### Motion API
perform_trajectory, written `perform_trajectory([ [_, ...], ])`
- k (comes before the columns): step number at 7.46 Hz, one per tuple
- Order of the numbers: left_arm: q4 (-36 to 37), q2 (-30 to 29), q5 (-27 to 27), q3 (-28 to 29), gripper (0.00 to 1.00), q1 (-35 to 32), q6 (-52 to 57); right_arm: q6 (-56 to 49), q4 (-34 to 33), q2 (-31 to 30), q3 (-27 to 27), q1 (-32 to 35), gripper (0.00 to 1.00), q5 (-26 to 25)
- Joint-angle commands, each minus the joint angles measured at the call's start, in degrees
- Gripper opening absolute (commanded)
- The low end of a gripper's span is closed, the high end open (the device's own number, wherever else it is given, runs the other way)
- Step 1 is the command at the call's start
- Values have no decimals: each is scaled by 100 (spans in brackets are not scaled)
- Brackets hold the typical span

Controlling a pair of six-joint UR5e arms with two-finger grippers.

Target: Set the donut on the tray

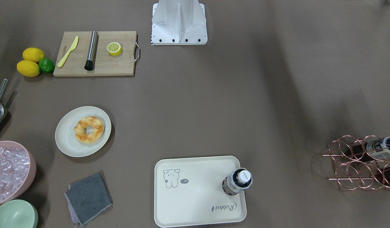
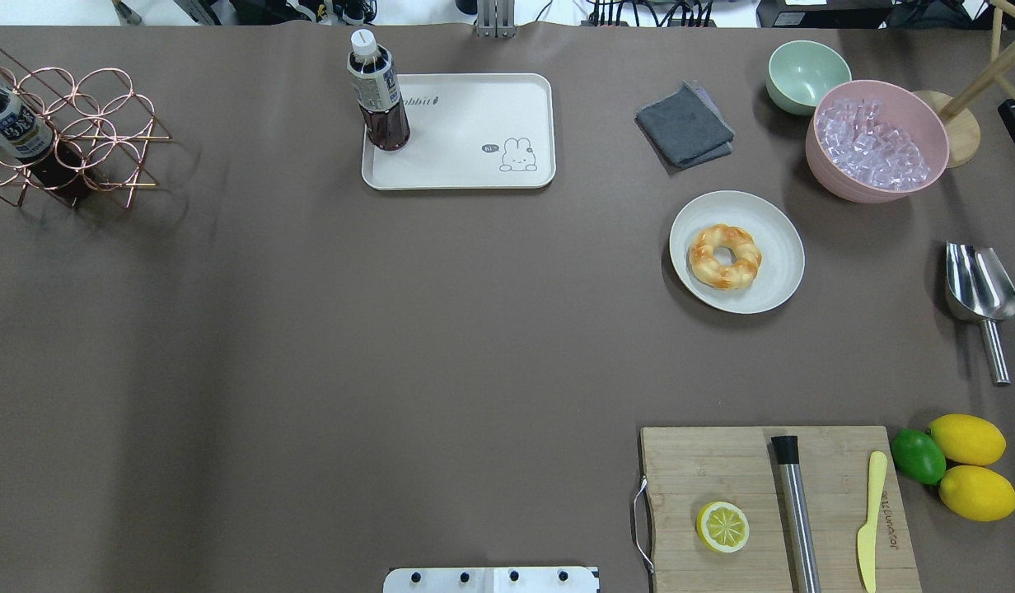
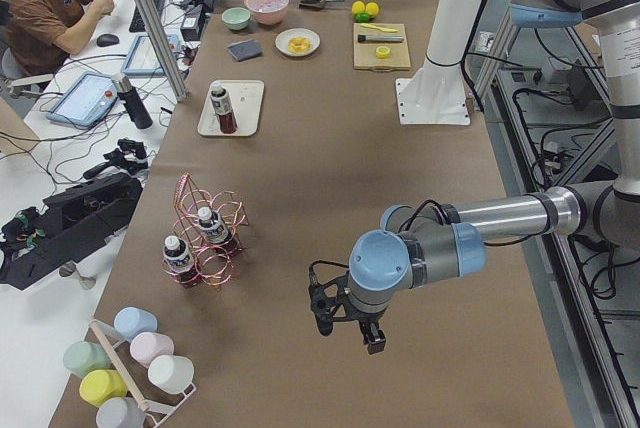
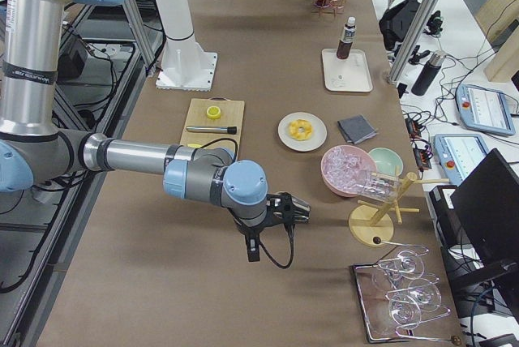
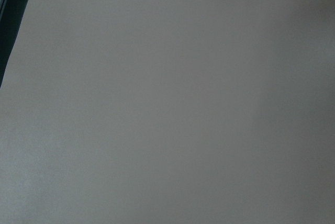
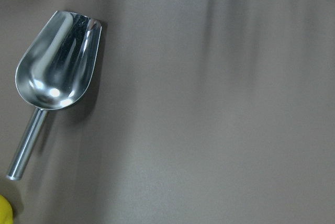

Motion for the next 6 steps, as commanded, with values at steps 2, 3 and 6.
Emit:
perform_trajectory([
  [2,1,-7,17,-22,98,0,13,-11,5,-91,46,-2,100,7],
  [3,10,27,17,-13,98,9,13,-11,5,-91,46,6,100,-2],
  [6,18,27,17,48,98,18,5,-11,5,-82,115,-2,100,-11],
])
